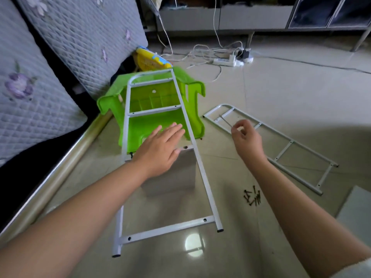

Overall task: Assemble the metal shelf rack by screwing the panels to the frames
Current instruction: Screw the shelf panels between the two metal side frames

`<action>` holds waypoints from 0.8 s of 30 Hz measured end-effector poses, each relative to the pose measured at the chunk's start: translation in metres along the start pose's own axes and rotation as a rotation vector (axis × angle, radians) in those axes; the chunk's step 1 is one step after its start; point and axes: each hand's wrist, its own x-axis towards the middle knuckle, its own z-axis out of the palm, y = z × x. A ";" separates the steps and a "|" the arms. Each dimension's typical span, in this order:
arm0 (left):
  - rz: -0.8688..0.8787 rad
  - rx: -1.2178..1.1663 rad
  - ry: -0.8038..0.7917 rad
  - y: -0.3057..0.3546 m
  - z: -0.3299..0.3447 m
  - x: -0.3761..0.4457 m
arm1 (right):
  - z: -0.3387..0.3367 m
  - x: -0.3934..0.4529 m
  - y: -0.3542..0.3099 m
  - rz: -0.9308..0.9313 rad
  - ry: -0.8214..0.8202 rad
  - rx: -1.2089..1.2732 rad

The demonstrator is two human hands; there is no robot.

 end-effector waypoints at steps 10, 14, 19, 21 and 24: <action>-0.382 -0.180 0.004 -0.063 -0.017 -0.056 | 0.053 -0.038 -0.079 -0.150 -0.227 0.271; -0.407 -0.281 -0.080 -0.072 -0.002 -0.074 | 0.066 -0.045 -0.092 -0.213 -0.329 0.262; -0.450 -0.367 0.003 -0.071 0.005 -0.082 | 0.084 -0.060 -0.100 -0.402 -0.410 0.049; -0.456 -0.370 0.005 -0.071 0.007 -0.081 | 0.090 -0.064 -0.102 -0.418 -0.414 0.034; -0.449 -0.346 -0.007 -0.071 0.009 -0.082 | 0.097 -0.066 -0.105 -0.422 -0.414 0.024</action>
